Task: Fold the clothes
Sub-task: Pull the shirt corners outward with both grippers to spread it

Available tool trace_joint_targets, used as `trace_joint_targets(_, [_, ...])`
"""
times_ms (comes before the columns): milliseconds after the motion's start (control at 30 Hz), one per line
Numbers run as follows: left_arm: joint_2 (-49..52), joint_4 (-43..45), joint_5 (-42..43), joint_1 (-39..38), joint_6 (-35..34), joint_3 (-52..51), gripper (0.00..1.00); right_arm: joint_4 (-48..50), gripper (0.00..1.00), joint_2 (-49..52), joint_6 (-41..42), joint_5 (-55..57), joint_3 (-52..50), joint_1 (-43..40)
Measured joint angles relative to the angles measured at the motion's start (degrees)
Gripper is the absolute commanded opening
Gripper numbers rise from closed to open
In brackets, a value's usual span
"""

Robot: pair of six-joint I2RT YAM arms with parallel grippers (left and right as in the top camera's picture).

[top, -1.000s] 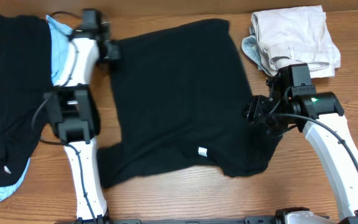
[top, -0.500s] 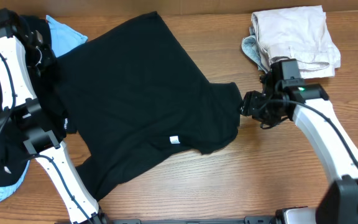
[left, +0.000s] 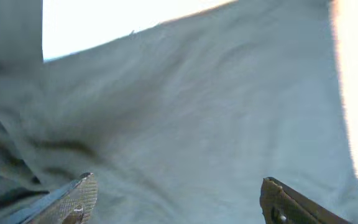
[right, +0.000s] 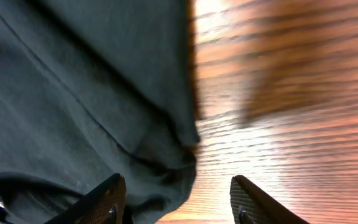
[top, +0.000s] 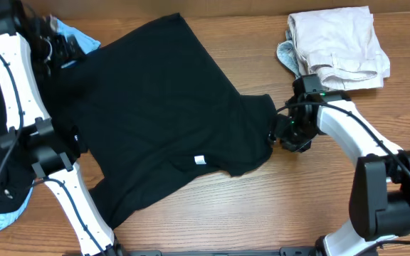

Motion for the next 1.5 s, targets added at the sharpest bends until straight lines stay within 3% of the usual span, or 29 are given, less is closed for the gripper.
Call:
trace_joint_targets(300, [-16.5, 1.7, 3.2, -5.6, 1.5, 7.4, 0.95, 3.4, 0.56, 0.0, 0.0, 0.0, -2.5, 4.6])
trace_joint_targets(433, [-19.6, 1.2, 3.1, -8.5, 2.5, 8.0, 0.95, 4.9, 0.48, 0.0, 0.5, 0.2, -4.2, 6.6])
trace_joint_targets(567, [-19.4, 0.2, 2.9, -8.9, 3.1, 7.9, 0.95, 4.8, 0.33, 0.0, 1.9, 2.3, -5.3, 7.2])
trace_joint_targets(700, [-19.1, -0.4, 2.7, -8.9, 3.1, 7.5, 0.94, 6.1, 0.04, 0.0, 2.7, 4.5, -5.3, 7.2])
trace_joint_targets(900, [-19.1, -0.4, 2.2, -8.9, 3.2, 7.5, 0.94, 7.2, 0.04, 0.0, 3.6, 7.2, -4.6, 5.4])
trace_joint_targets(1233, [-19.1, -0.4, 1.6, -9.9, 4.9, 7.5, 0.95, 7.0, 0.04, 0.5, -4.4, 10.8, 11.3, -6.4])
trace_joint_targets(1433, [-19.1, -0.4, 1.4, -10.8, 4.9, 5.9, 0.95, 7.0, 0.04, 0.5, -8.1, 11.3, 14.6, -9.8])
trace_joint_targets(1500, [-19.1, -0.4, 1.4, -10.9, 4.9, 4.2, 0.95, 5.6, 0.45, 0.5, -9.0, 11.5, 14.6, -10.3])
